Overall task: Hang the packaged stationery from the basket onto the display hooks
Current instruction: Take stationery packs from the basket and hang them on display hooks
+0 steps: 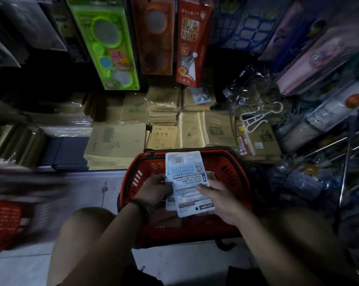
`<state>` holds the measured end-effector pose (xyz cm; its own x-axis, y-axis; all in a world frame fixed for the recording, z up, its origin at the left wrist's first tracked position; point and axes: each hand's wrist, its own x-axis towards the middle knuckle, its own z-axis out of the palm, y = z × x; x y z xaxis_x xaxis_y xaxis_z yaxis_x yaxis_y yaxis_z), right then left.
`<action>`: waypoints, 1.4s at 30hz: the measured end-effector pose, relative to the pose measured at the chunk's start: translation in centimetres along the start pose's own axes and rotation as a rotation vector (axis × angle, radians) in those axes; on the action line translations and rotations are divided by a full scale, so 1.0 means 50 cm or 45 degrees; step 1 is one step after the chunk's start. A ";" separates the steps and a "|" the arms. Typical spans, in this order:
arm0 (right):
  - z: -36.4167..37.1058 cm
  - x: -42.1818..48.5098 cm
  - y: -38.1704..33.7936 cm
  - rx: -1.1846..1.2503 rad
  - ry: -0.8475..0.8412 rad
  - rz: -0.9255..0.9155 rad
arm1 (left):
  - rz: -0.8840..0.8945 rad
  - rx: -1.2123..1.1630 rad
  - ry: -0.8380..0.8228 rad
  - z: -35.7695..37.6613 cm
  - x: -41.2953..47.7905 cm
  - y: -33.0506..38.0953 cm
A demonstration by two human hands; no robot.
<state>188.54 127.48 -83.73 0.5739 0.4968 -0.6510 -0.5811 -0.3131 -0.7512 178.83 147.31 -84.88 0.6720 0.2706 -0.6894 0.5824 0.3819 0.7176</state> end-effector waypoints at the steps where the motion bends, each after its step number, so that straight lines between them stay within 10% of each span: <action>1: -0.005 0.001 -0.001 -0.035 0.069 -0.043 | 0.023 -0.002 0.033 0.004 -0.002 -0.001; 16: -0.026 -0.005 -0.005 0.528 0.190 -0.198 | 0.701 -0.016 0.121 -0.010 -0.029 0.005; 23: -0.035 -0.005 -0.011 0.465 0.350 -0.354 | 0.596 -0.311 -0.110 -0.006 -0.038 0.034; 26: -0.049 -0.011 -0.019 0.273 0.447 -0.500 | 0.337 -0.521 -0.393 -0.023 -0.039 0.043; 34: -0.029 -0.027 -0.076 -0.464 0.541 -1.004 | 0.177 -0.401 -0.241 0.033 -0.095 0.050; 42: -0.021 -0.056 -0.106 -0.848 0.663 -1.315 | 0.382 -0.477 -0.267 0.041 -0.150 0.075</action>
<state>190.61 126.89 -78.05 0.8157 0.4257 0.3918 0.5561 -0.3900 -0.7340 176.93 144.89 -76.82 0.8837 0.2482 -0.3968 0.1725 0.6155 0.7690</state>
